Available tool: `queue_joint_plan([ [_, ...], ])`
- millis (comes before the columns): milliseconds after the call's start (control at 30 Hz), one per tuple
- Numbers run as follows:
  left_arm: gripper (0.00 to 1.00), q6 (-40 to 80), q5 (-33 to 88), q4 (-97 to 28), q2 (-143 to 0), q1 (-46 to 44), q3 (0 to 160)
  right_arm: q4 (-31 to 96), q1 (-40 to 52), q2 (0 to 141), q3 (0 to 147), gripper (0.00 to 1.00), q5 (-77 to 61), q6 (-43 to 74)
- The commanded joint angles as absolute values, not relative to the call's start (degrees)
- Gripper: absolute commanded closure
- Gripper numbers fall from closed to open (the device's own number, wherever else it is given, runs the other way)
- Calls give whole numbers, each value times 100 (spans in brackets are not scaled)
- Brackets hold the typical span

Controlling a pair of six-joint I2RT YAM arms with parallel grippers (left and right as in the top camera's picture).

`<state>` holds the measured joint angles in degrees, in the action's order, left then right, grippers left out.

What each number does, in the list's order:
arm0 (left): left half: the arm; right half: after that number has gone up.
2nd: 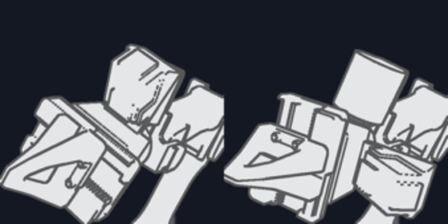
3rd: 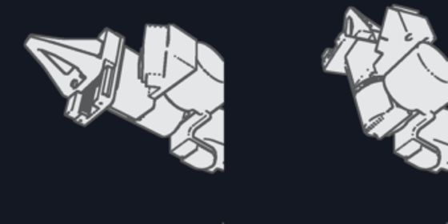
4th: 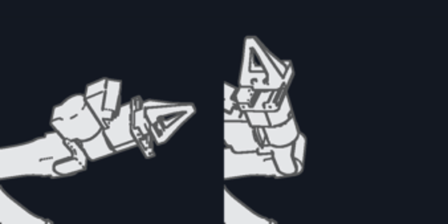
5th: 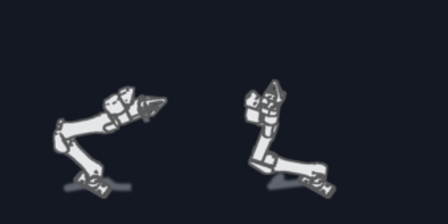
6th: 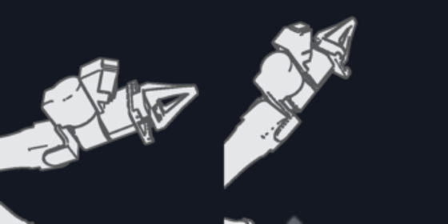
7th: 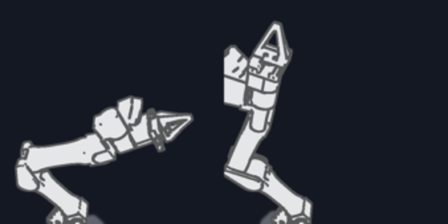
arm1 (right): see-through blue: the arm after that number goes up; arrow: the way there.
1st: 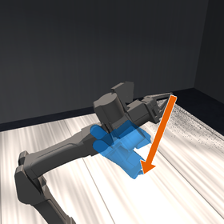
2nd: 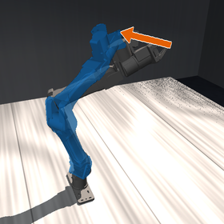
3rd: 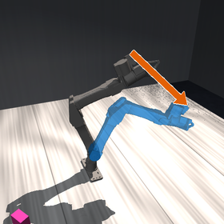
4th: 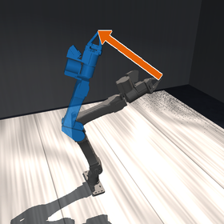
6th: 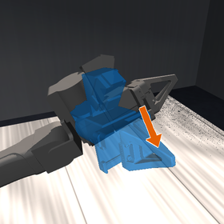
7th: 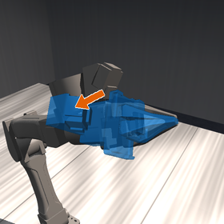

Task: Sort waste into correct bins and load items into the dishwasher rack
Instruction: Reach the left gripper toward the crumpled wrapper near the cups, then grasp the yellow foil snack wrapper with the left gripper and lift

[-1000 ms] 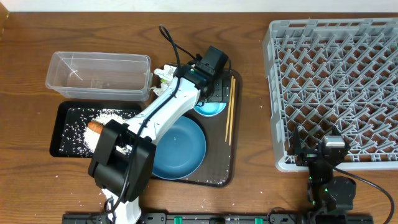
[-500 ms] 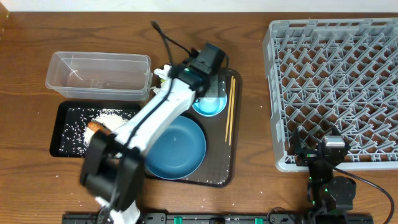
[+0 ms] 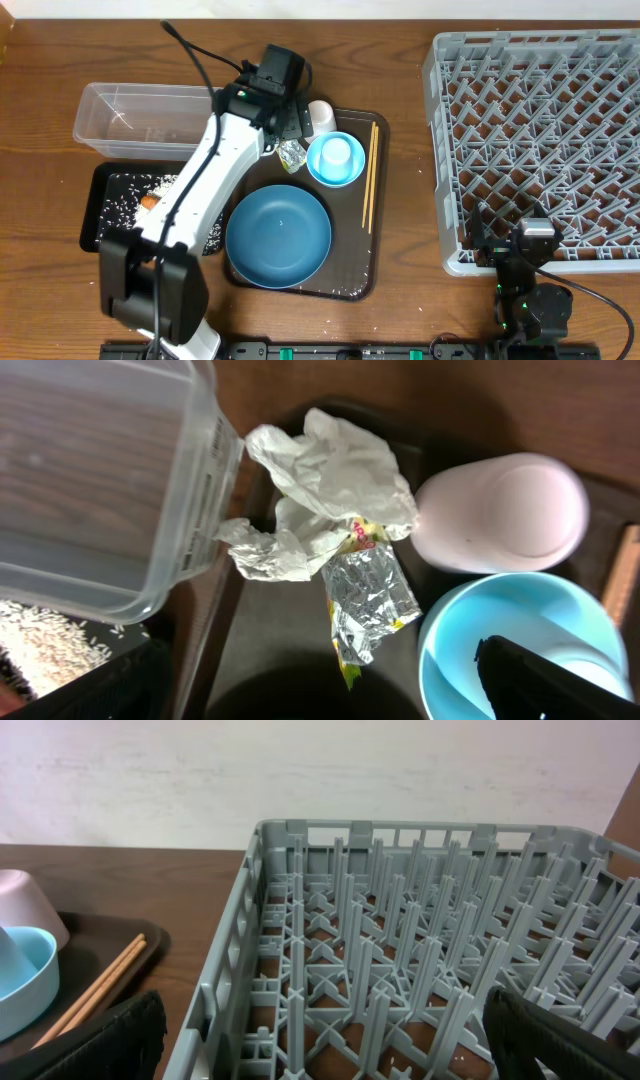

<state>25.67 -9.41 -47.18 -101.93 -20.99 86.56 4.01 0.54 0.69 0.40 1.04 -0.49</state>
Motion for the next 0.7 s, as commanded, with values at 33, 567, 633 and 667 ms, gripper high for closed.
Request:
queue_joint_plan([
  [33,5,2558,-934,-4663,-10429,-2091,8648,423,40,49,32,1,104,-93],
  [567,27,2685,-676,-4622,-11340,-2095,8648,423,40,49,32,1,104,-93],
  [633,30,2733,-585,-4628,-11354,-2095,8646,423,40,49,32,1,104,-93],
  [667,31,2775,-519,-4641,-11367,-2097,8646,423,38,49,32,1,104,-93],
])
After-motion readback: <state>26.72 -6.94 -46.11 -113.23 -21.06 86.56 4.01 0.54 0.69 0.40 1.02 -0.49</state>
